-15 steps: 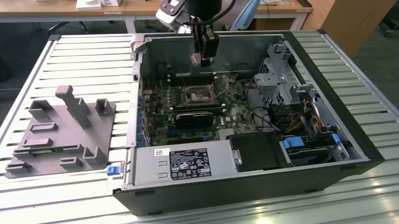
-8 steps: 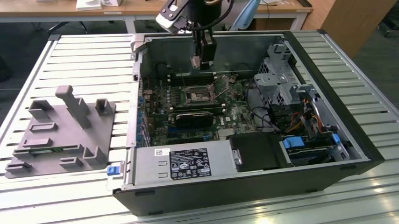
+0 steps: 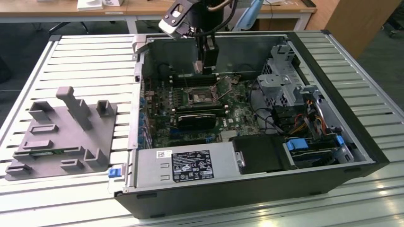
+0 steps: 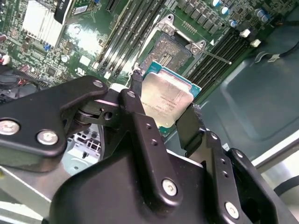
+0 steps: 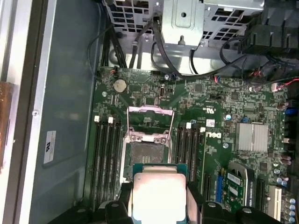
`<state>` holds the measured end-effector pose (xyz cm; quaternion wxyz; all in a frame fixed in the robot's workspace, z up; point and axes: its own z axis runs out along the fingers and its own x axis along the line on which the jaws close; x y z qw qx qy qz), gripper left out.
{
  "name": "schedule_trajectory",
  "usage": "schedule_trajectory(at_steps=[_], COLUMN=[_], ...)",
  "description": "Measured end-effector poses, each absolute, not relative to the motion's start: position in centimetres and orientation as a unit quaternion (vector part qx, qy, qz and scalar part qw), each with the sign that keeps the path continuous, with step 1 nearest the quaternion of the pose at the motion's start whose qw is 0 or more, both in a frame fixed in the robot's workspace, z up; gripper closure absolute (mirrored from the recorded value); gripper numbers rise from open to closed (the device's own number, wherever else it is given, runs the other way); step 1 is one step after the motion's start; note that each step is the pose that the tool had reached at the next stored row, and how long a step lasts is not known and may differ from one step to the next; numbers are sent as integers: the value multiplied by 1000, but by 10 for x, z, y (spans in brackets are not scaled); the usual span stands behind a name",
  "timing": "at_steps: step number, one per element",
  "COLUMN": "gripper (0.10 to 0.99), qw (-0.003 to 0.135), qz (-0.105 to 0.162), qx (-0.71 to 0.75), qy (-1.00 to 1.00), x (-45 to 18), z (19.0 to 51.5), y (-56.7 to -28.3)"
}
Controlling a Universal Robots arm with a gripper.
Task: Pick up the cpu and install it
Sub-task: 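Place the cpu into insertion slot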
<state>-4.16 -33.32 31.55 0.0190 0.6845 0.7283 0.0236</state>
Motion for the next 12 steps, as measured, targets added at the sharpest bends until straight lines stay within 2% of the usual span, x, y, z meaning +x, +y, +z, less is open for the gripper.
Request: schedule_trajectory(at_steps=[12], gripper=[545], qw=[19], qz=[23], qx=[696], qy=[718], x=[-40], z=[295], y=[-331])
